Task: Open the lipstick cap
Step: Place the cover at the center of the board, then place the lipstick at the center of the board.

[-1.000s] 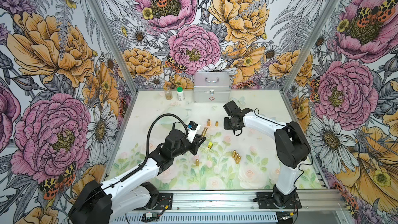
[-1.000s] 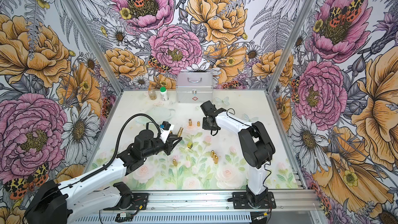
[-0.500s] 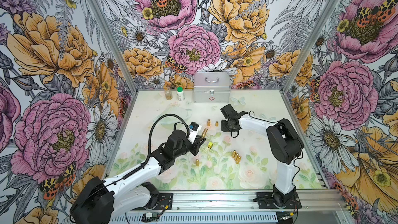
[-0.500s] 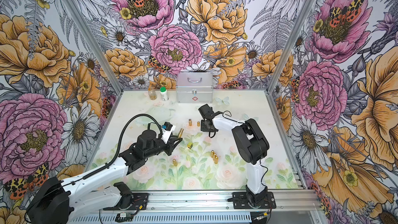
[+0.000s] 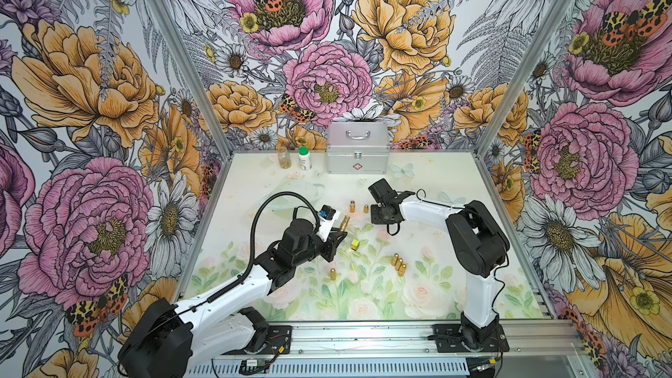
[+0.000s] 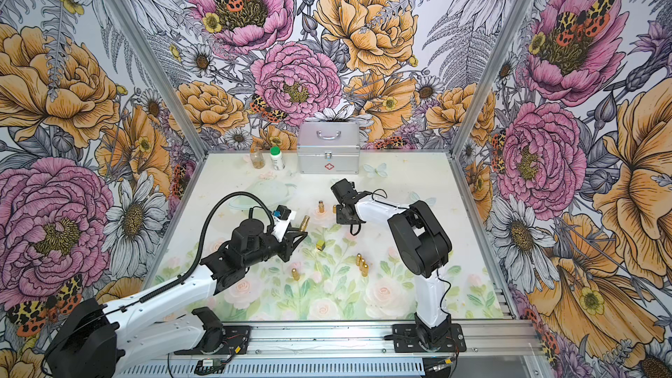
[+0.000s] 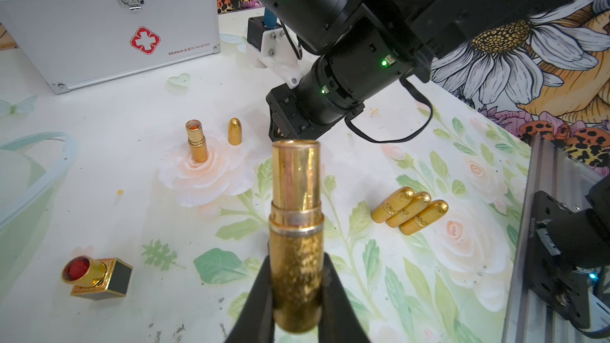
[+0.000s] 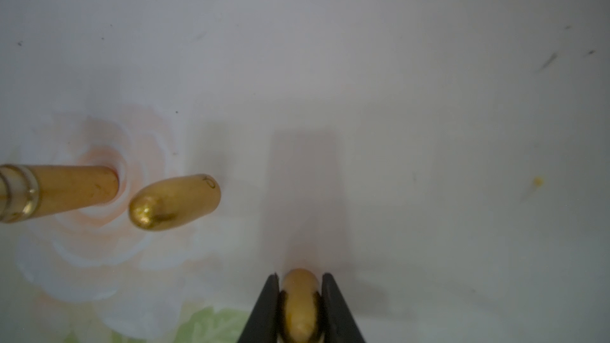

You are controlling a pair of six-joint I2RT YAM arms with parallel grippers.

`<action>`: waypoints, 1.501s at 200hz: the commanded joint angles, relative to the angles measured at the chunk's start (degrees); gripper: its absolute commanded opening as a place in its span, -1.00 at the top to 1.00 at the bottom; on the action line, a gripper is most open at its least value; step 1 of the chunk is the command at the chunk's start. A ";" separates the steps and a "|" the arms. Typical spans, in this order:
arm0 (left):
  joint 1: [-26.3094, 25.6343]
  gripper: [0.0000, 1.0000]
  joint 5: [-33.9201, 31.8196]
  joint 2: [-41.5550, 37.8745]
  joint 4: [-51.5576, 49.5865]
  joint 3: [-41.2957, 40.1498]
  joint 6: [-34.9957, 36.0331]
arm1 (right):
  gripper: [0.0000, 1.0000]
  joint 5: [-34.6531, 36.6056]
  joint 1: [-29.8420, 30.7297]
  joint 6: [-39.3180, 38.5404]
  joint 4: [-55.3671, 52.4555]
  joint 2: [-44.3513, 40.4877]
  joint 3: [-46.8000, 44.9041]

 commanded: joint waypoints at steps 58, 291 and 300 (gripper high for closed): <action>-0.61 1.00 -1.21 -0.38 0.31 0.93 1.58 | 0.28 -1.00 0.27 -0.89 -3.20 -5.81 0.08; -2.68 1.00 -1.06 2.53 -0.36 7.85 8.72 | -0.12 -35.04 7.12 6.37 -14.37 -27.57 9.57; -2.76 1.00 -1.19 2.36 -0.30 7.78 8.68 | -0.12 -34.36 7.04 6.53 -14.39 -27.37 9.35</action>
